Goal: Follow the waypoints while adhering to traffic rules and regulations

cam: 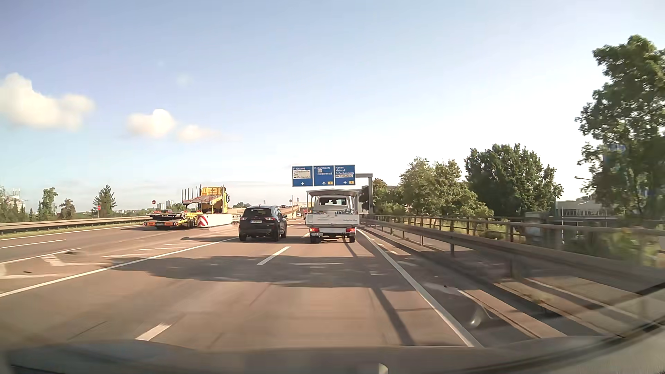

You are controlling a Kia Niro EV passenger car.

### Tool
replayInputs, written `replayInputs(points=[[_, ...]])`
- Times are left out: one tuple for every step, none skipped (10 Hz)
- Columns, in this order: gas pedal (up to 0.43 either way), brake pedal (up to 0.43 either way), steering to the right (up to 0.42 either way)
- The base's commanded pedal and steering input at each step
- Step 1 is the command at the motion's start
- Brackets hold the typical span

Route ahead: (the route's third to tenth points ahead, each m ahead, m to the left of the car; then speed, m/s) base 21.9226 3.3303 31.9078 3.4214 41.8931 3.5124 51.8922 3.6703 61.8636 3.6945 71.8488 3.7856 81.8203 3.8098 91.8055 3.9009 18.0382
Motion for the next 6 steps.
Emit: replayInputs(points=[[0.0,0.0,0.005],[0.0,0.0,0.005],[0.0,0.0,0.005],[0.0,0.0,0.005],[0.0,0.0,0.004],[0.0,0.0,0.004]])
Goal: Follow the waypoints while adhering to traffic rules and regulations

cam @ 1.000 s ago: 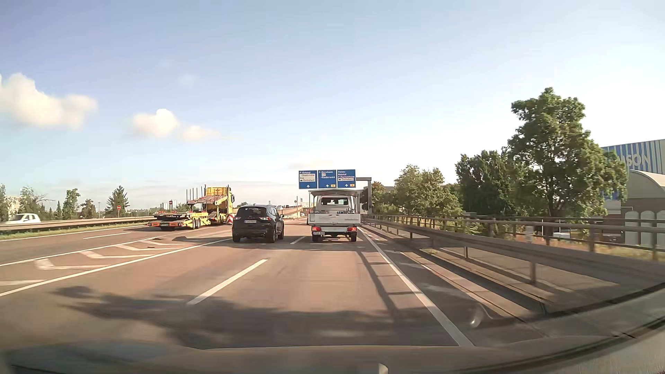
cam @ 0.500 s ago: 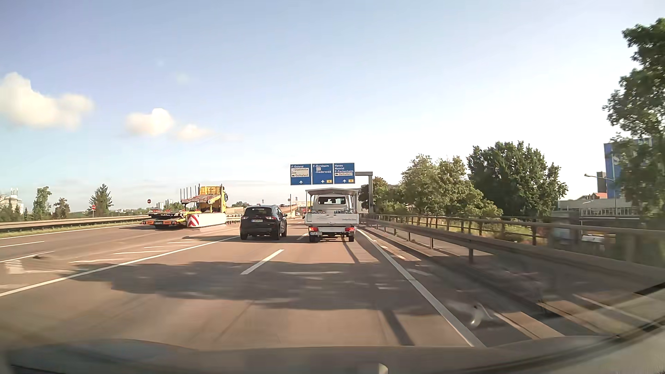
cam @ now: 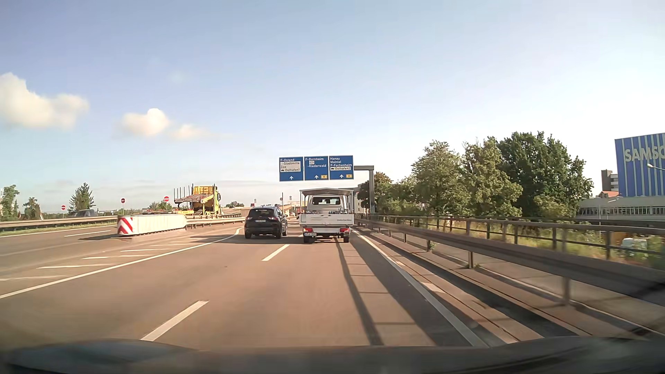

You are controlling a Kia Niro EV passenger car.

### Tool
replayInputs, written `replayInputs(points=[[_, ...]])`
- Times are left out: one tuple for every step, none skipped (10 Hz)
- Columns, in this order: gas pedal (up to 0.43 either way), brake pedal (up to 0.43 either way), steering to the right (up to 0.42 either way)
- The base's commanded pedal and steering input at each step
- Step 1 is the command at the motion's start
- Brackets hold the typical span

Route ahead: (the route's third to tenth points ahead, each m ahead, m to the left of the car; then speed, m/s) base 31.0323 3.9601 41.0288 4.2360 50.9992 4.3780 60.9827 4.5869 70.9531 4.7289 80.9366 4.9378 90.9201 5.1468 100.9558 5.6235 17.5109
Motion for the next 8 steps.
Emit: replayInputs(points=[[0.0,0.0,0.0],[0.0,0.0,-0.003],[0.0,0.0,-0.003],[0.0,0.0,-0.003],[0.0,0.0,-0.003],[0.0,0.0,-0.003],[0.0,0.0,-0.003],[0.0,0.0,-0.004]])
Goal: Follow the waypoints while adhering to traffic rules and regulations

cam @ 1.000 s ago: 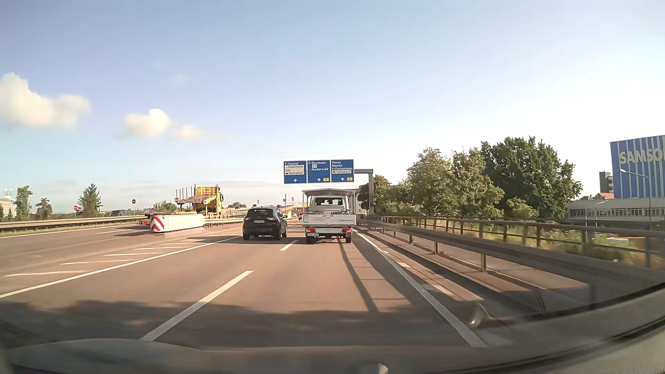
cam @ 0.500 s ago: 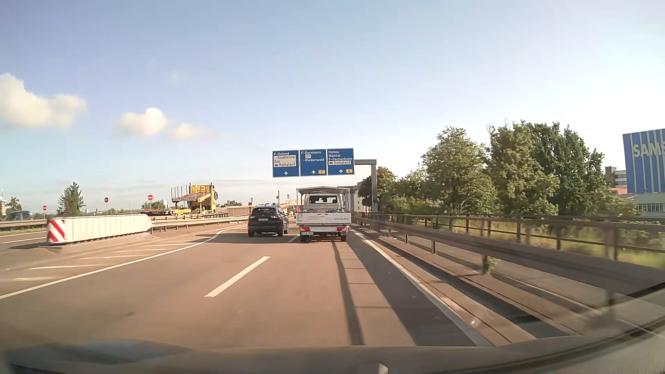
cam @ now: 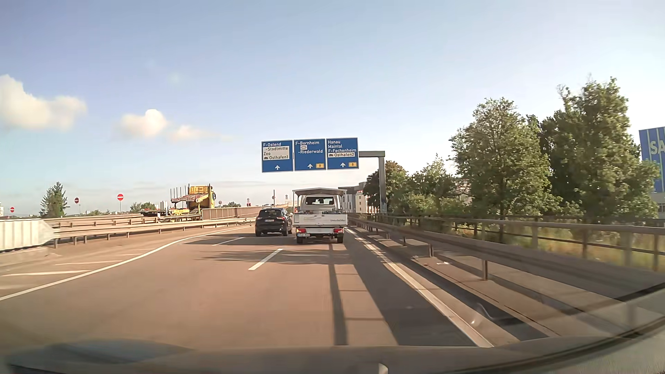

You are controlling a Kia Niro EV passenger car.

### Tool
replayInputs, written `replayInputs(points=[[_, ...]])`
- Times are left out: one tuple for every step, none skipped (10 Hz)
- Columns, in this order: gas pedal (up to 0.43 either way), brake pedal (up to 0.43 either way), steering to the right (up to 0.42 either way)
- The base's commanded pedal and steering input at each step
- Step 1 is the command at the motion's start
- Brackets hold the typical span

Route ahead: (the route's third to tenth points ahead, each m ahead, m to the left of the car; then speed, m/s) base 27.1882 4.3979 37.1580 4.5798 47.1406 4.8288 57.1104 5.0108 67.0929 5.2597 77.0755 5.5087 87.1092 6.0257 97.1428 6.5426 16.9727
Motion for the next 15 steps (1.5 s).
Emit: replayInputs(points=[[0.02,0.0,-0.004],[0.059,0.0,-0.004],[0.079,0.0,-0.004],[0.079,0.0,-0.004],[0.079,0.0,-0.007],[0.079,0.0,-0.008],[0.079,0.0,-0.008],[0.098,0.0,-0.008],[0.118,0.0,-0.008],[0.177,0.0,-0.007],[0.197,0.0,-0.005],[0.197,0.0,-0.004],[0.197,0.0,-0.004],[0.197,0.0,-0.004],[0.197,0.0,-0.004]])
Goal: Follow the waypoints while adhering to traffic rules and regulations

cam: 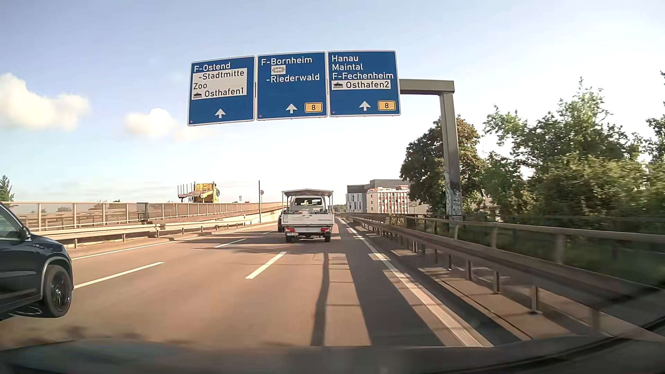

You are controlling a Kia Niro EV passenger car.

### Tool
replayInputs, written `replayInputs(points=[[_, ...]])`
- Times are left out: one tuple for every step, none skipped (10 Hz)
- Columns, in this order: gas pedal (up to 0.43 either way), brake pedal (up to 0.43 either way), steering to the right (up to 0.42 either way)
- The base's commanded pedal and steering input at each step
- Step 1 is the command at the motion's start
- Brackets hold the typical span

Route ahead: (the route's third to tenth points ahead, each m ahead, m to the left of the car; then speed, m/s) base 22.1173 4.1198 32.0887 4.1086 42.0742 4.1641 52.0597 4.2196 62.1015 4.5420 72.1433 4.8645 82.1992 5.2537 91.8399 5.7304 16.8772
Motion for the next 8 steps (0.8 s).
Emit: replayInputs(points=[[0.197,0.0,-0.003],[0.209,0.0,-0.003],[0.209,0.0,-0.004],[0.22,0.0,-0.004],[0.228,0.0,-0.003],[0.248,0.0,-0.003],[0.248,0.0,-0.003],[0.248,0.0,-0.003]])
